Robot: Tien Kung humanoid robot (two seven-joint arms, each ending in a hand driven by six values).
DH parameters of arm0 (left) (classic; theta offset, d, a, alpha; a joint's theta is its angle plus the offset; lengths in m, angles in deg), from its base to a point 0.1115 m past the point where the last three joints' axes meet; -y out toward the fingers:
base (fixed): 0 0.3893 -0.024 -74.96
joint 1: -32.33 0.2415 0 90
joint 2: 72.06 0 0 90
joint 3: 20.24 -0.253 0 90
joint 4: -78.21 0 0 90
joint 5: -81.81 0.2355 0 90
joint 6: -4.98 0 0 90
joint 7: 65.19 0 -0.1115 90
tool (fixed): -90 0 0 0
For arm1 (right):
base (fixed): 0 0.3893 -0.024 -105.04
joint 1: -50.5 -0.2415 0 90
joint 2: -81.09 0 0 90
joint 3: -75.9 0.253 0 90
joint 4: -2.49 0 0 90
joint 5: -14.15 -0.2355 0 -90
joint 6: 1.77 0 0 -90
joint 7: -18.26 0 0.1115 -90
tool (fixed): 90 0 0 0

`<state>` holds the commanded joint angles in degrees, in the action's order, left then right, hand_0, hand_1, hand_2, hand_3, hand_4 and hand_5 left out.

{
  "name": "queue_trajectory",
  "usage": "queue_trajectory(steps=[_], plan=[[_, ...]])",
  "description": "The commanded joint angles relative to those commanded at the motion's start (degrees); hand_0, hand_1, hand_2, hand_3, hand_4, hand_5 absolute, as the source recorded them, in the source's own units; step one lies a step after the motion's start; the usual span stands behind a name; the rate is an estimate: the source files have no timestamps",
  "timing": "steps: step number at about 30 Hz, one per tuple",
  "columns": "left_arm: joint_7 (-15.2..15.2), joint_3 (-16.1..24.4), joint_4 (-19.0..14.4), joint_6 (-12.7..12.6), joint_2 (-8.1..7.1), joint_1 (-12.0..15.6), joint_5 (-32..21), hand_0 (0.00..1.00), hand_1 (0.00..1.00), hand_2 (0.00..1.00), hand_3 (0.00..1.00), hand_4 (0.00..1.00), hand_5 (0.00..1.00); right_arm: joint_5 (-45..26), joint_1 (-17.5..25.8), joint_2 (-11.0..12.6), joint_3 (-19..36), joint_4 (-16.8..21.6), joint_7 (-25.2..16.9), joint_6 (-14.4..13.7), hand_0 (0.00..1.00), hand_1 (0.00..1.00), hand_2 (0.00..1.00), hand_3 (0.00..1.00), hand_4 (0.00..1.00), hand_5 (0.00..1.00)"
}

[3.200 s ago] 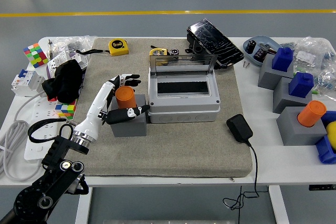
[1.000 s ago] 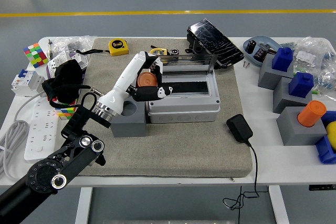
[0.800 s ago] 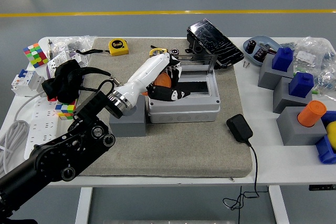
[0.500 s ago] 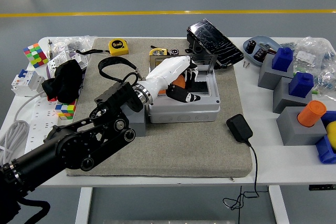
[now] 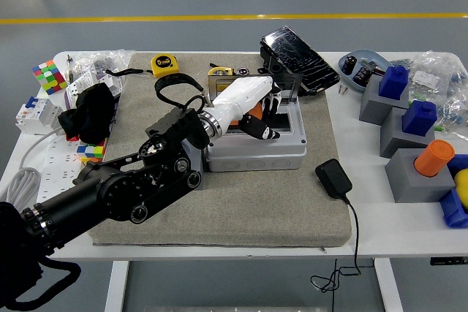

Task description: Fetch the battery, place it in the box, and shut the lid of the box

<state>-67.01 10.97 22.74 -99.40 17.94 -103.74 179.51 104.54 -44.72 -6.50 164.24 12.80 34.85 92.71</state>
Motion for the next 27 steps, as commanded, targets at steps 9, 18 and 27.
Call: queue_trajectory(steps=[9,18,27], plan=[[5.41,-0.67,1.36,-1.38,0.00,0.51,-2.75,0.133,0.234,0.306,0.460,0.998,0.073,-0.24,-0.14,0.09,-0.47,0.00,-0.07,-0.01,0.635,0.647,0.672,0.602,0.990,0.587],[6.72,-0.22,1.53,-1.14,0.00,0.88,-3.17,0.228,0.461,0.521,0.718,0.998,0.189,-0.44,-0.11,0.02,-0.83,0.00,-0.11,0.03,0.635,0.647,0.672,0.602,0.990,0.586],[6.38,0.40,0.78,-0.18,0.00,1.55,-2.98,0.232,0.467,0.552,0.727,0.998,0.231,-0.84,-0.17,-0.02,-0.97,0.00,-0.13,-0.04,0.636,0.647,0.672,0.602,0.990,0.586]])
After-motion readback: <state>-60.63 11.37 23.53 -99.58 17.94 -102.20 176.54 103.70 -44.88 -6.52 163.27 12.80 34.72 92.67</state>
